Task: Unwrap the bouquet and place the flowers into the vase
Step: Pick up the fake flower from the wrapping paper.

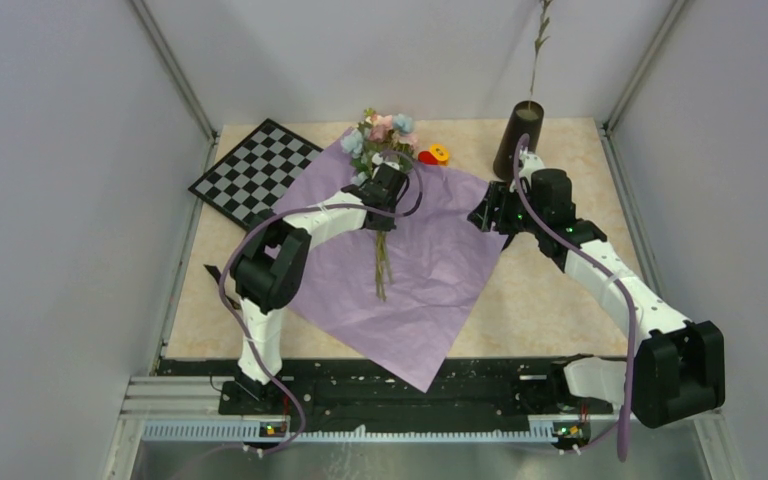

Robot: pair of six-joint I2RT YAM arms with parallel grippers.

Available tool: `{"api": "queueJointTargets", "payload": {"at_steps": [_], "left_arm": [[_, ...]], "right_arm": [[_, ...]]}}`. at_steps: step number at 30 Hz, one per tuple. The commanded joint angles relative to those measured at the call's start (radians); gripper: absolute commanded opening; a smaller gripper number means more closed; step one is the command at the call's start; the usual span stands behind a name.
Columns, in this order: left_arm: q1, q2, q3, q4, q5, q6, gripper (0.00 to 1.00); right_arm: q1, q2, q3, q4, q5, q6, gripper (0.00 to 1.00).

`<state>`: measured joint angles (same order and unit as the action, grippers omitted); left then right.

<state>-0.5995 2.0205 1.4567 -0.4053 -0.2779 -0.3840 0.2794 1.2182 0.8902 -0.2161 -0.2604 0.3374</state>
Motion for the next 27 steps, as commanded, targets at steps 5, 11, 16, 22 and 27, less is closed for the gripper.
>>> {"api": "queueJointTargets", "payload": {"at_steps": [5,11,16,22,27], "left_arm": [[-0.004,0.003,0.017,0.000,-0.012,-0.019,0.00],[-0.004,-0.070,0.010,0.003,-0.005,-0.035,0.00],[-0.004,-0.132,-0.009,0.009,0.006,-0.059,0.00],[-0.004,-0.202,-0.046,0.018,0.011,-0.075,0.00],[-0.004,-0.265,-0.085,0.042,0.041,-0.081,0.00]], "right_arm": [[0.004,-0.024,0.000,0.019,-0.005,0.005,0.58],[0.005,-0.026,0.007,0.016,-0.003,0.006,0.58],[0.005,-0.025,0.009,0.014,-0.003,0.010,0.58],[0.004,-0.026,0.012,0.011,-0.001,0.011,0.58],[0.004,-0.028,0.013,0.012,-0.003,0.012,0.58]]}}
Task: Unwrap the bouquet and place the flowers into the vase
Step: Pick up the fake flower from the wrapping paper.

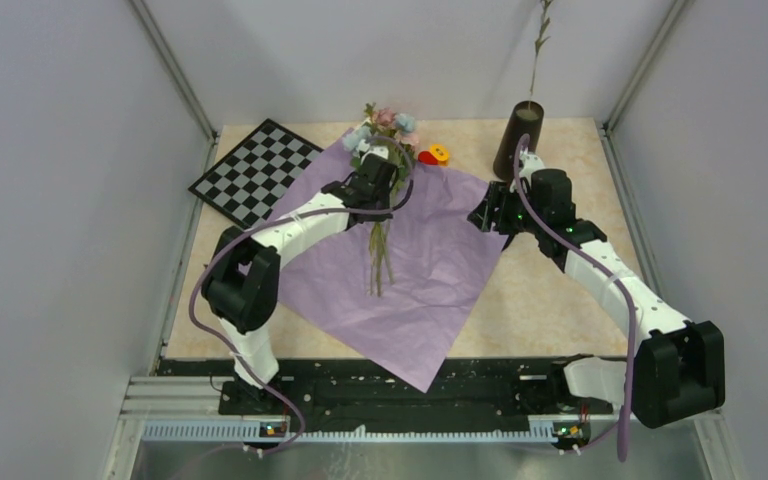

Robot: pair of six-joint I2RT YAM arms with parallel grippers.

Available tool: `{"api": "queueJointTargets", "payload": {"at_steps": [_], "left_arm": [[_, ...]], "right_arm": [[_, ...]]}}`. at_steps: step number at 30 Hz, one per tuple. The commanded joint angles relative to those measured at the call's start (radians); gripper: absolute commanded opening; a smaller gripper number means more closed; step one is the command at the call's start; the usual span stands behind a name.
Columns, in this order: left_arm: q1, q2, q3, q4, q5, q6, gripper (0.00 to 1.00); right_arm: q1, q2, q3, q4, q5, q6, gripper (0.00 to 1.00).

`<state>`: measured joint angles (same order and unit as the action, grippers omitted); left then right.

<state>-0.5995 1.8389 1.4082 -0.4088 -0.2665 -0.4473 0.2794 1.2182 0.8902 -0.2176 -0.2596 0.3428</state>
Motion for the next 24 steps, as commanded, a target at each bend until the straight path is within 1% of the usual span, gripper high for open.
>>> {"api": "queueJointTargets", "payload": {"at_steps": [1,6,10,13,16,17,19,22,24], "left_arm": [[-0.003,-0.103,-0.052,0.059,0.037,-0.019,0.00],[-0.005,-0.199,-0.126,0.151,0.095,-0.030,0.00],[-0.004,-0.309,-0.222,0.273,0.188,-0.037,0.00],[-0.003,-0.383,-0.289,0.358,0.258,-0.043,0.00],[-0.004,-0.452,-0.356,0.451,0.356,-0.050,0.00],[-0.003,-0.473,-0.377,0.477,0.377,-0.055,0.00],[-0.005,-0.517,-0.414,0.531,0.433,-0.066,0.00],[-0.004,-0.577,-0.485,0.658,0.527,-0.107,0.00],[-0.005,-0.609,-0.532,0.760,0.591,-0.154,0.00]], "right_arm": [[0.004,-0.030,0.013,0.015,-0.005,0.007,0.58],[0.005,-0.038,0.014,0.023,-0.029,0.007,0.58],[0.006,-0.054,0.001,0.072,-0.122,0.001,0.58],[0.005,-0.066,-0.008,0.129,-0.224,0.014,0.60],[0.005,-0.062,-0.008,0.203,-0.378,0.039,0.62],[0.005,-0.056,-0.006,0.236,-0.448,0.055,0.62],[0.007,-0.042,-0.004,0.301,-0.538,0.104,0.63],[0.021,-0.032,-0.005,0.411,-0.629,0.190,0.63],[0.040,-0.032,-0.004,0.489,-0.658,0.248,0.63]]}}
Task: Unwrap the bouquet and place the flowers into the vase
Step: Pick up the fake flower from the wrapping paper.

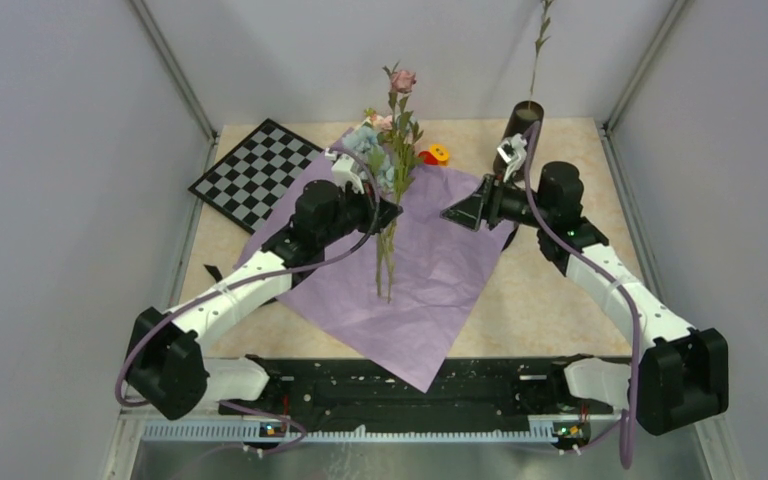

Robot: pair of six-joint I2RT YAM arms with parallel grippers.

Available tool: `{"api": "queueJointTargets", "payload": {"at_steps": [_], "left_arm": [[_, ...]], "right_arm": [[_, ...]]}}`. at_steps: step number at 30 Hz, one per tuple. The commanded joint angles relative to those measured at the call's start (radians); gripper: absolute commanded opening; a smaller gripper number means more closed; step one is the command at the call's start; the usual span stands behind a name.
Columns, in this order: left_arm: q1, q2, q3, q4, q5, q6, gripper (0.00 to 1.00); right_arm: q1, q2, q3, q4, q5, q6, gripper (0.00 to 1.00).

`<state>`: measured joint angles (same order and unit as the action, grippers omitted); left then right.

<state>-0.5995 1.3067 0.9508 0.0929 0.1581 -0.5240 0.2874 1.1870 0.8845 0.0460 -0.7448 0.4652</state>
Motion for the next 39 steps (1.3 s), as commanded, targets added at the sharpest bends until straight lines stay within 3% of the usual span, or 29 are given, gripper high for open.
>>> {"api": "queueJointTargets", "payload": {"at_steps": [1,9,17,23,39], "left_arm": [[-0.004,-0.088,-0.097,0.314,0.196,-0.099,0.00],[-0.006,-0.129,-0.178,0.560,0.331,-0.208,0.00],[-0.030,-0.127,-0.152,0.576,0.391,-0.201,0.00],[-0.052,-0.127,-0.154,0.606,0.405,-0.218,0.00],[-0.059,-0.145,-0.174,0.648,0.383,-0.266,0.00]], "right_arm": [[0.040,0.001,0.004,0.264,-0.189,0.150,0.61],[0.110,0.044,0.056,0.394,-0.210,0.259,0.60],[0.140,0.083,0.065,0.527,-0.206,0.356,0.62],[0.144,0.099,0.073,0.631,-0.201,0.448,0.55],[0.162,0.070,0.058,0.659,-0.185,0.467,0.39]]}}
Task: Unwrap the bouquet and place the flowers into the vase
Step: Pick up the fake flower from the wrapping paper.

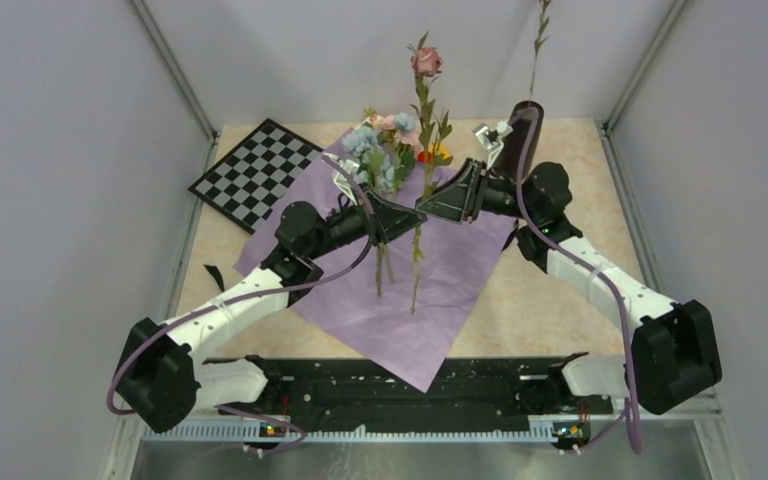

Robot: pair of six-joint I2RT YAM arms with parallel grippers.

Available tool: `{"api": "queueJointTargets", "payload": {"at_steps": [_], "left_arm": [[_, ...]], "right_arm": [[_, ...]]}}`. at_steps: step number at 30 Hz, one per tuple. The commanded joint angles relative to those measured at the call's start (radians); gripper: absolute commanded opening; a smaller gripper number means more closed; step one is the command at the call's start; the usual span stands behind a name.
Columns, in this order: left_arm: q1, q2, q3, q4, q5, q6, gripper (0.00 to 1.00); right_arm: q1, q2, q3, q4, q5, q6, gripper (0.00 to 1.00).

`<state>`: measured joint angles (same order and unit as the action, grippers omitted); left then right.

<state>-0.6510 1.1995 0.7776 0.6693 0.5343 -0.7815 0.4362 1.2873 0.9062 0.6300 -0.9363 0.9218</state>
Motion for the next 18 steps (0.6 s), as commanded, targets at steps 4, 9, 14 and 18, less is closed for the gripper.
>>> {"api": "queueJointTargets", "payload": {"at_steps": [4,9,14,18], "left_arm": [[-0.010,-0.042,-0.001,0.065,0.008,-0.007,0.00],[-0.013,-0.043,-0.002,0.055,0.011,-0.002,0.00],[-0.012,-0.037,0.005,0.049,0.015,-0.001,0.00],[-0.014,-0.034,0.013,0.024,0.003,0.001,0.00]], "right_arm": [[0.014,-0.032,0.029,0.087,0.010,0.022,0.34],[0.015,-0.041,0.021,0.104,0.023,0.030,0.27],[0.015,-0.040,0.016,0.102,0.027,0.026,0.14],[0.015,-0.039,0.015,0.101,0.029,0.026,0.04]]}}
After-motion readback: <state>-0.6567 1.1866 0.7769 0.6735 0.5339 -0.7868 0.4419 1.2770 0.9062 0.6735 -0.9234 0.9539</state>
